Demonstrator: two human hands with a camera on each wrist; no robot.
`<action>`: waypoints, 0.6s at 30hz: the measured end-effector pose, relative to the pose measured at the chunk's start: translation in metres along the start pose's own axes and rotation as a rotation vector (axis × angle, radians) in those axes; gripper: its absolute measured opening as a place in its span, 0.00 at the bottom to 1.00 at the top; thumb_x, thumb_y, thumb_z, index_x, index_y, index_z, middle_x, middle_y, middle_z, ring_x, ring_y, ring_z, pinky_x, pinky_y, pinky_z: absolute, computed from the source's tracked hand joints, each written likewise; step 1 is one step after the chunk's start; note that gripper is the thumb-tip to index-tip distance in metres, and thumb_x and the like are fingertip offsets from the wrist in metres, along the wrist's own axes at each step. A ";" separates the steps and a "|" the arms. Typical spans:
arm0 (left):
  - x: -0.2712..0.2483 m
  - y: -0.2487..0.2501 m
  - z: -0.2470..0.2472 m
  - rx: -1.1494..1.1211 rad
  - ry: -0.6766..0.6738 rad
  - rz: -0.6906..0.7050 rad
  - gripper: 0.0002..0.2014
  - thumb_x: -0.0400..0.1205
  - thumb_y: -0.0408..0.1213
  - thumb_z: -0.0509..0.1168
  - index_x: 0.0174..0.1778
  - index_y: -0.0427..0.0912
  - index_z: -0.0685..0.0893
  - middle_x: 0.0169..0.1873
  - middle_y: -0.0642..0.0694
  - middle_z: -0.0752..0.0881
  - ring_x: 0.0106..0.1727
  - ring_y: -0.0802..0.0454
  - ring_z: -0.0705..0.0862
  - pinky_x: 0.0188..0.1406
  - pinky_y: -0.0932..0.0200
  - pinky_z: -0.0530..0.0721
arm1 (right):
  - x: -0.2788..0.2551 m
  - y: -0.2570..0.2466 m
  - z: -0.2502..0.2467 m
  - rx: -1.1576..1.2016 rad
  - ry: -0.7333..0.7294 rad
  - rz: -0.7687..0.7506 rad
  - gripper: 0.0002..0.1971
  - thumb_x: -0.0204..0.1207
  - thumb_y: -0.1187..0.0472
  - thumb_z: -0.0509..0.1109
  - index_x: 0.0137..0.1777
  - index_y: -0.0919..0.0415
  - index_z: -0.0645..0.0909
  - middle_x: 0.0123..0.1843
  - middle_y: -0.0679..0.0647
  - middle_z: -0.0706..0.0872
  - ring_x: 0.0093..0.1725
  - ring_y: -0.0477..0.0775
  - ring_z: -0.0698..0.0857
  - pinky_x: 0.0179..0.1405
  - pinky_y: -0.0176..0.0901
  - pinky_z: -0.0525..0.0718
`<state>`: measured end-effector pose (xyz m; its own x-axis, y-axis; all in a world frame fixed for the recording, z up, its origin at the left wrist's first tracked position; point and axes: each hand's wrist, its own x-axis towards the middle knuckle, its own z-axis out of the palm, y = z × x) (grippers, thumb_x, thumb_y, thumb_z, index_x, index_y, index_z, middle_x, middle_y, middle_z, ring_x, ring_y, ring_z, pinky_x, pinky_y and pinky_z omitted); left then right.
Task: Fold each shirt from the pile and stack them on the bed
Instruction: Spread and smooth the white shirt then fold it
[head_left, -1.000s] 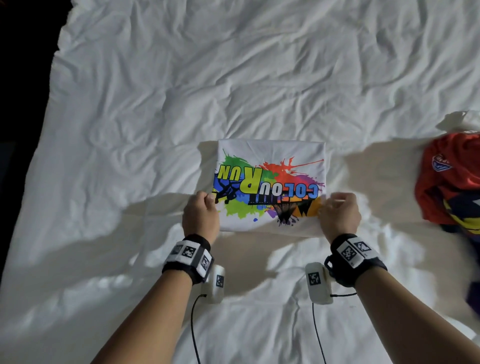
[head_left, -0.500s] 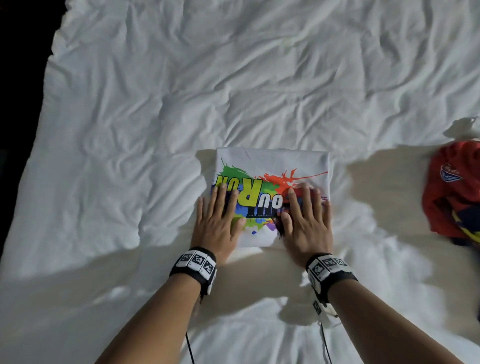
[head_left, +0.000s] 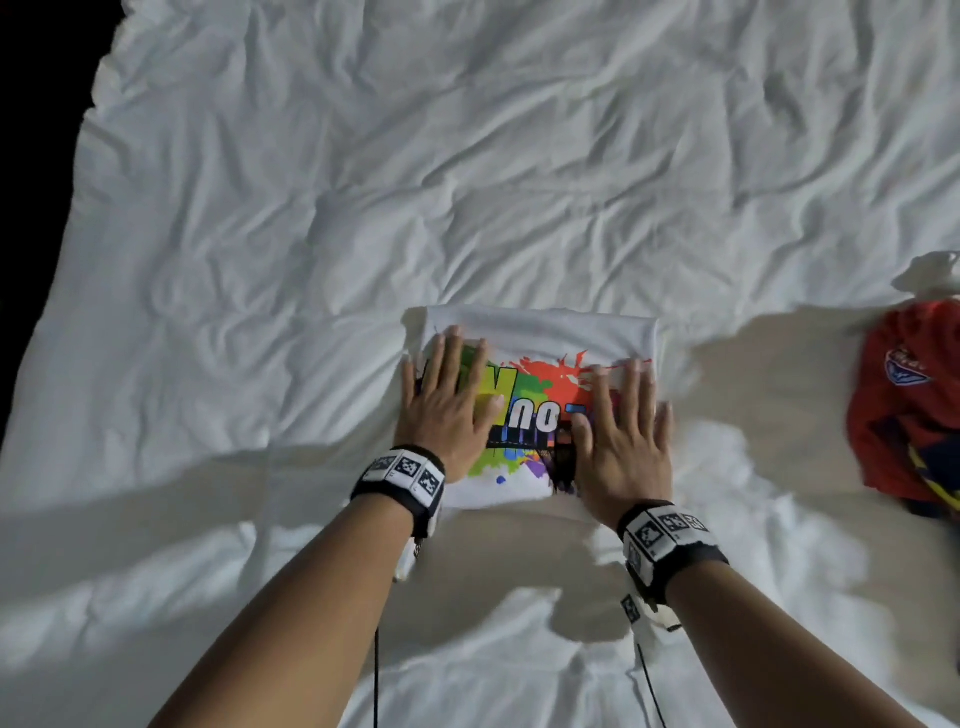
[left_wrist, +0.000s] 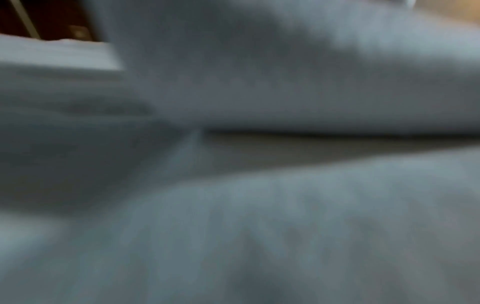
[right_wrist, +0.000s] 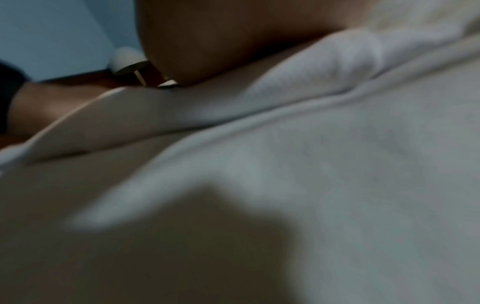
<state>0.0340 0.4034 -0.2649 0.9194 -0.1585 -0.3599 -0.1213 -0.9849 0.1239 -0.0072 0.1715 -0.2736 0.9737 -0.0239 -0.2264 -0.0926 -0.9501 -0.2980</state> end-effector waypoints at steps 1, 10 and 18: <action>0.001 -0.004 -0.003 -0.023 -0.014 -0.058 0.34 0.90 0.62 0.35 0.88 0.55 0.29 0.87 0.43 0.28 0.88 0.44 0.28 0.86 0.29 0.37 | -0.001 0.005 -0.002 0.067 0.012 0.055 0.35 0.88 0.40 0.43 0.91 0.53 0.44 0.92 0.59 0.42 0.91 0.61 0.43 0.89 0.60 0.45; -0.005 0.102 -0.070 -0.354 0.131 -0.026 0.13 0.87 0.49 0.62 0.48 0.43 0.83 0.50 0.44 0.85 0.53 0.41 0.83 0.51 0.47 0.81 | -0.035 0.019 -0.037 0.706 -0.167 0.420 0.20 0.78 0.48 0.76 0.59 0.60 0.74 0.53 0.55 0.84 0.54 0.59 0.84 0.53 0.57 0.85; 0.024 0.171 -0.088 -0.281 -0.254 -0.198 0.36 0.69 0.81 0.62 0.48 0.49 0.84 0.56 0.44 0.90 0.55 0.40 0.89 0.46 0.50 0.84 | -0.051 0.013 -0.043 0.770 -0.083 0.291 0.17 0.77 0.65 0.75 0.43 0.55 0.66 0.35 0.47 0.81 0.33 0.45 0.77 0.29 0.33 0.71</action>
<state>0.0680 0.2376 -0.1710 0.7892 -0.0146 -0.6140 0.1877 -0.9462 0.2637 -0.0495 0.1470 -0.2262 0.8729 -0.1842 -0.4518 -0.4849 -0.4298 -0.7617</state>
